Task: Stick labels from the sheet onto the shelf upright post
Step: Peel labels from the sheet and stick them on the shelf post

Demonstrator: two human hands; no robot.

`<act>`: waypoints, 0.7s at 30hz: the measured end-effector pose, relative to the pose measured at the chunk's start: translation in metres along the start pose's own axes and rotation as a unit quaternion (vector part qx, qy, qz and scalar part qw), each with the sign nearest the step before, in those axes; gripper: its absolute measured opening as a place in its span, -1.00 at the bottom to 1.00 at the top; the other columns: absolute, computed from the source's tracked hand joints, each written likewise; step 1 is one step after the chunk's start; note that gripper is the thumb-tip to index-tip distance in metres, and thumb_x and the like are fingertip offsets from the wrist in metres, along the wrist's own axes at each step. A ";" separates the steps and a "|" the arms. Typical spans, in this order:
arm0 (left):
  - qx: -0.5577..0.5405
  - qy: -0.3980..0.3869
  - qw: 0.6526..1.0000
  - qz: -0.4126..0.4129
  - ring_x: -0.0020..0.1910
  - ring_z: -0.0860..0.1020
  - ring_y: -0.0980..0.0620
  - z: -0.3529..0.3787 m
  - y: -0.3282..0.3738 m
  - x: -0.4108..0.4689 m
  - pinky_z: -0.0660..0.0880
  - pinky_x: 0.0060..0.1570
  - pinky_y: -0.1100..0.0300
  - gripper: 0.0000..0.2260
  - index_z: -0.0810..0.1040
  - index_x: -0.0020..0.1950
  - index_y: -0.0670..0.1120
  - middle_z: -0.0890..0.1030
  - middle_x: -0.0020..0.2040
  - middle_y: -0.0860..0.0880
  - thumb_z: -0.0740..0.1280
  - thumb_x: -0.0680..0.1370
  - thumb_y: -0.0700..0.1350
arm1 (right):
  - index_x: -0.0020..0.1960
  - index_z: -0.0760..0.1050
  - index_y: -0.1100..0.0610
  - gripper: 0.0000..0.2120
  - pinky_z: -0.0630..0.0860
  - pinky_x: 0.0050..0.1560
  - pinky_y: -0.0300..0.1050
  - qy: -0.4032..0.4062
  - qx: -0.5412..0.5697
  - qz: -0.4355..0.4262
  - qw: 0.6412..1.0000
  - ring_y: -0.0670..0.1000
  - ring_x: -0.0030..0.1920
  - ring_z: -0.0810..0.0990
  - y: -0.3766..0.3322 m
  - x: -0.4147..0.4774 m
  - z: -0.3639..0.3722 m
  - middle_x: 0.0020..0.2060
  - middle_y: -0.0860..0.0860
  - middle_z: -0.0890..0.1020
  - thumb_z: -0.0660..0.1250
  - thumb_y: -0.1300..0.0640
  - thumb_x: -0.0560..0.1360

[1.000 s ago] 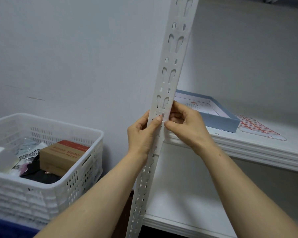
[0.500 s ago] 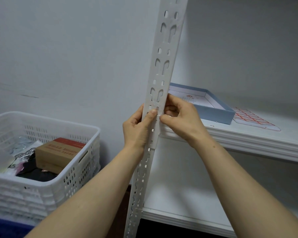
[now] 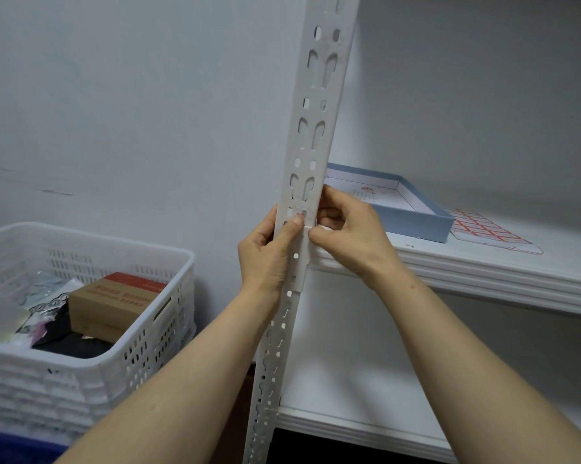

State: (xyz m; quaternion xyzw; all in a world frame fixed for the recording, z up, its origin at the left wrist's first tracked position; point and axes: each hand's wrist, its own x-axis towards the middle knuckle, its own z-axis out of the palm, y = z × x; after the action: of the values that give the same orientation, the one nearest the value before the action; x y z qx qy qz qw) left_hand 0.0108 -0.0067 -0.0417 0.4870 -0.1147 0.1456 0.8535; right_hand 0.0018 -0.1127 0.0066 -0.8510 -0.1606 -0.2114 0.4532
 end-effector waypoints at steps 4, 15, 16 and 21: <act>-0.003 0.013 1.000 -0.002 -0.03 0.65 0.05 0.001 -0.001 0.000 0.56 -0.10 0.28 -0.79 0.64 0.13 -0.07 0.71 -0.02 -0.04 0.38 0.51 -0.20 | 0.21 0.52 0.02 -0.47 0.54 0.11 -0.22 0.000 -0.004 -0.002 1.000 -0.11 -0.02 0.62 -0.001 -0.001 0.000 0.05 0.02 0.62 0.29 0.08 0.23; -0.009 0.031 0.999 -0.007 -0.16 0.64 0.17 0.005 0.000 -0.001 0.55 -0.20 0.34 -0.81 0.64 0.08 -0.06 0.70 -0.10 0.02 0.37 0.51 -0.23 | 0.19 0.52 0.00 -0.54 0.55 0.10 -0.21 -0.002 -0.011 -0.009 1.000 -0.09 -0.03 0.61 0.002 0.000 0.000 0.04 0.03 0.61 0.32 0.11 0.28; -0.011 0.031 0.999 -0.010 -0.14 0.64 0.14 0.005 0.000 0.000 0.57 -0.16 0.31 -0.81 0.64 0.09 -0.07 0.70 -0.07 -0.01 0.37 0.50 -0.23 | 0.18 0.53 -0.01 -0.53 0.55 0.09 -0.20 0.000 -0.014 -0.008 1.000 -0.08 -0.03 0.61 0.002 0.000 0.000 0.03 0.03 0.62 0.30 0.08 0.26; -0.028 0.032 0.999 -0.021 -0.11 0.64 0.08 0.005 0.000 0.000 0.59 -0.10 0.25 -0.80 0.64 0.10 -0.10 0.70 -0.04 -0.07 0.37 0.50 -0.25 | 0.14 0.53 -0.02 -0.54 0.56 0.09 -0.11 0.005 -0.023 -0.008 1.000 -0.04 -0.04 0.61 0.003 0.002 0.001 0.02 0.04 0.62 0.29 0.05 0.23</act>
State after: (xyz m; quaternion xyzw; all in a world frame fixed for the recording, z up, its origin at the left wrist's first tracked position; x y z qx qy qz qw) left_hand 0.0108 -0.0109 -0.0385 0.4608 -0.0812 0.1397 0.8727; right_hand 0.0047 -0.1136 0.0049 -0.8587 -0.1603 -0.2229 0.4328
